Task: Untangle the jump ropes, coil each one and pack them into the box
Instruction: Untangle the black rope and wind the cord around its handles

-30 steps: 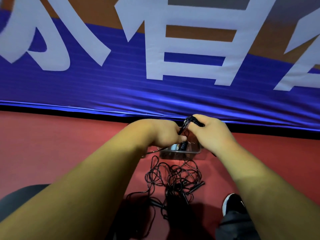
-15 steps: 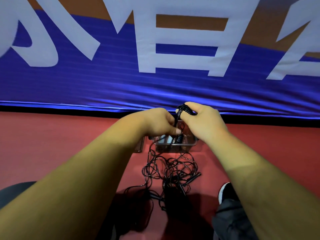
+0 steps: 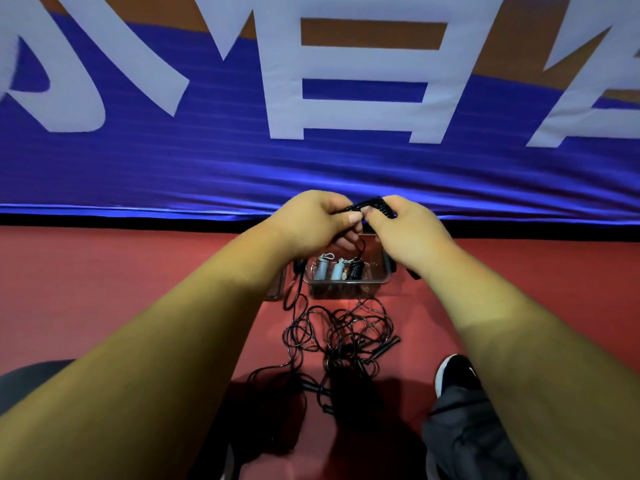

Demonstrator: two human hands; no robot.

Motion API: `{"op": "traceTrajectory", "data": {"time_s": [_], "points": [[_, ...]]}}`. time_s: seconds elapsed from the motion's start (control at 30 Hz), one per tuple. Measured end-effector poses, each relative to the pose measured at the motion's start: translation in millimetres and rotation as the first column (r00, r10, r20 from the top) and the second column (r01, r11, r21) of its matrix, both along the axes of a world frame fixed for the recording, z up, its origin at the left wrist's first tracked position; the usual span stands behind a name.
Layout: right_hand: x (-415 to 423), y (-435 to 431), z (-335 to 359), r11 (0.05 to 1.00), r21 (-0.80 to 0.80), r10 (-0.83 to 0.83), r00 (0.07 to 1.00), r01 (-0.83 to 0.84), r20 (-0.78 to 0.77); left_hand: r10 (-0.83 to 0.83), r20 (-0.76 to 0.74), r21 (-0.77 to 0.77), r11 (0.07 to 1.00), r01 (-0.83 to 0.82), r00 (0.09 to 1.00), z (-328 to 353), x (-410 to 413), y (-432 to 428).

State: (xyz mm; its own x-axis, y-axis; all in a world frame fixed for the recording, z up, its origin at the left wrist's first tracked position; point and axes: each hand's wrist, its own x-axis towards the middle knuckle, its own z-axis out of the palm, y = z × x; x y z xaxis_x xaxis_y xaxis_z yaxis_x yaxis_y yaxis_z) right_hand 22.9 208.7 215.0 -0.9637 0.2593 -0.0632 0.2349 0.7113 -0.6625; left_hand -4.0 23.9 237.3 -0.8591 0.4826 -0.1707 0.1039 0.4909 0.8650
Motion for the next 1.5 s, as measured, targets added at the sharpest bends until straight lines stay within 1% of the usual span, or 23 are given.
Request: {"op": "traceTrajectory", "data": {"time_s": [0.03,0.13,0.2,0.23,0.3,0.33,0.4,0.53,0.63,0.7,0.77,0.83,0.93,1.03,1.07,1.13,1.2,1.3,1.37,1.4,1.5], "points": [[1,1,0,1.000,0.002,0.007,1.000,-0.007,0.018,0.001,-0.034,0.017,1.000,0.000,0.999,0,1,1],[3,2,1,1.000,0.016,0.020,0.998,-0.021,0.056,-0.013,-0.203,-0.031,0.999,0.007,0.979,-1,1,6],[3,1,5,0.999,0.028,0.022,0.998,-0.024,0.059,0.027,-0.206,-0.003,1.000,-0.029,0.978,1,1,6],[3,1,7,0.999,0.032,0.024,0.998,-0.026,0.061,0.051,-0.181,0.029,0.998,-0.047,0.982,3,2,6],[2,3,10,1.000,0.002,0.030,0.997,-0.030,0.071,0.076,-0.131,0.042,0.997,-0.071,0.988,4,3,6],[2,4,12,0.998,-0.055,0.034,0.997,-0.030,0.076,0.076,-0.120,0.024,0.997,-0.074,0.990,4,3,6],[4,5,15,0.973,-0.228,0.058,0.993,-0.034,0.100,0.064,-0.099,-0.041,0.997,-0.068,0.993,1,2,5],[8,7,20,0.898,-0.439,0.128,0.976,-0.038,0.175,-0.031,0.032,-0.106,0.994,0.034,0.999,-9,-2,-2],[12,6,22,0.834,-0.548,0.194,0.963,-0.061,0.188,-0.140,0.096,-0.145,0.978,0.153,0.985,-12,0,-5],[14,3,25,0.819,-0.570,0.215,0.957,-0.068,0.194,-0.184,0.140,-0.126,0.971,0.201,0.973,-13,1,-8],[16,1,26,0.835,-0.547,0.211,0.957,-0.069,0.201,-0.190,0.221,-0.043,0.978,0.205,0.956,-14,2,-11],[17,-1,25,0.856,-0.509,0.217,0.957,-0.092,0.193,-0.208,0.298,-0.002,0.976,0.218,0.932,-16,2,-11],[21,-5,24,0.826,-0.552,0.247,0.954,-0.116,0.169,-0.204,0.323,-0.030,0.974,0.226,0.924,-23,1,-8],[26,-9,29,0.791,-0.588,0.319,0.935,-0.170,0.158,-0.202,0.248,-0.092,0.969,0.230,0.948,-23,-4,-6],[27,-9,30,0.771,-0.609,0.350,0.922,-0.184,0.165,-0.199,0.206,-0.138,0.964,0.229,0.958,-22,-5,-7],[32,-9,36,0.769,-0.604,0.428,0.871,-0.210,0.242,-0.184,0.097,-0.273,0.940,0.204,0.978,-23,-11,-8],[36,-11,38,0.797,-0.556,0.496,0.782,-0.238,0.377,-0.207,0.033,-0.343,0.916,0.206,0.978,-25,-14,-10],[41,-19,26,0.818,-0.528,0.532,0.652,-0.229,0.541,-0.263,0.036,-0.310,0.914,0.261,0.964,-21,-11,-7],[43,-23,17,0.839,-0.497,0.525,0.578,-0.224,0.625,-0.283,-0.002,-0.304,0.914,0.269,0.959,-14,-7,2],[42,-23,15,0.847,-0.480,0.517,0.565,-0.228,0.643,-0.293,-0.042,-0.315,0.911,0.265,0.955,-10,-4,6],[37,-18,10,0.872,-0.437,0.477,0.589,-0.222,0.652,-0.295,-0.145,-0.314,0.919,0.238,0.945,-5,3,14]]}}
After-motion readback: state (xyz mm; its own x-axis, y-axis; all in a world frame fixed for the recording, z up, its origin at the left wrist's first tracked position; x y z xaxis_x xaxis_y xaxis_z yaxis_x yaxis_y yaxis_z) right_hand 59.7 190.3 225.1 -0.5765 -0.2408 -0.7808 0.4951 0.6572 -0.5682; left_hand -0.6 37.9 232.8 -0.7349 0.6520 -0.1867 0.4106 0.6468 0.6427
